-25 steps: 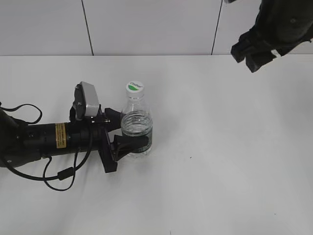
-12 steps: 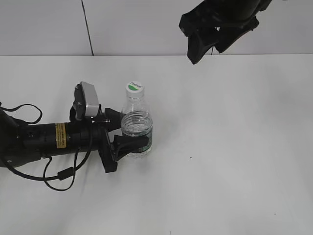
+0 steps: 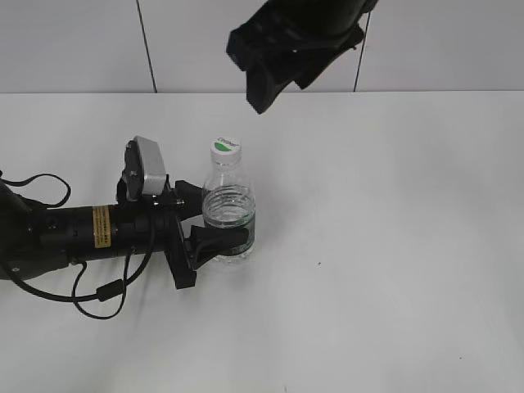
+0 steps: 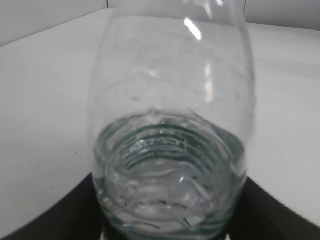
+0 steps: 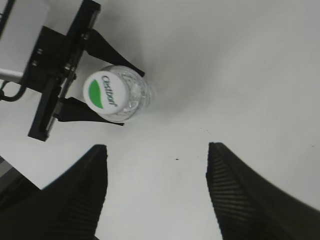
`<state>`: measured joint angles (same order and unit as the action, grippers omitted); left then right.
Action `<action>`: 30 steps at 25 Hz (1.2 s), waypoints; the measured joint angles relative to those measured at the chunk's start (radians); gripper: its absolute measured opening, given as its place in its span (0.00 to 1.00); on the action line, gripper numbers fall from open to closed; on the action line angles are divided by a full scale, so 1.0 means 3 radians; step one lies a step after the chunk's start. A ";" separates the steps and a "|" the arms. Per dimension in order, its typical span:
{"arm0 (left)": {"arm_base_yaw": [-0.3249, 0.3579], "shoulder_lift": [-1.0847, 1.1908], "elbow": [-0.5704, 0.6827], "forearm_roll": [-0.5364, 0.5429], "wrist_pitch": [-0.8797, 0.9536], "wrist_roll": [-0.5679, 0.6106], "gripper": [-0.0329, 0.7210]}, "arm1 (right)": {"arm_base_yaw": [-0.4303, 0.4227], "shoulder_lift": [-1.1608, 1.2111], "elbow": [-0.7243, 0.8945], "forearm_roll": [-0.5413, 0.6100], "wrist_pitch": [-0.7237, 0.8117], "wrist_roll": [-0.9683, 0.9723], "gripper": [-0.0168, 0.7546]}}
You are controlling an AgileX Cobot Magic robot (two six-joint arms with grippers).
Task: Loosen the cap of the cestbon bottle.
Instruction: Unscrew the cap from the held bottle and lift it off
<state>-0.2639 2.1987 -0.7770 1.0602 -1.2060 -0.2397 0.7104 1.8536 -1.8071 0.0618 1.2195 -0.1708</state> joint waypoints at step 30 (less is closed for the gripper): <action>0.0000 0.0000 -0.0006 0.0006 0.0000 0.0000 0.59 | 0.0297 0.0724 -0.0372 -0.0038 0.0003 -0.0049 0.64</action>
<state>-0.2639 2.1987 -0.7788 1.0619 -1.2060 -0.2397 0.7995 2.0707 -1.9187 0.0503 1.2205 -0.1856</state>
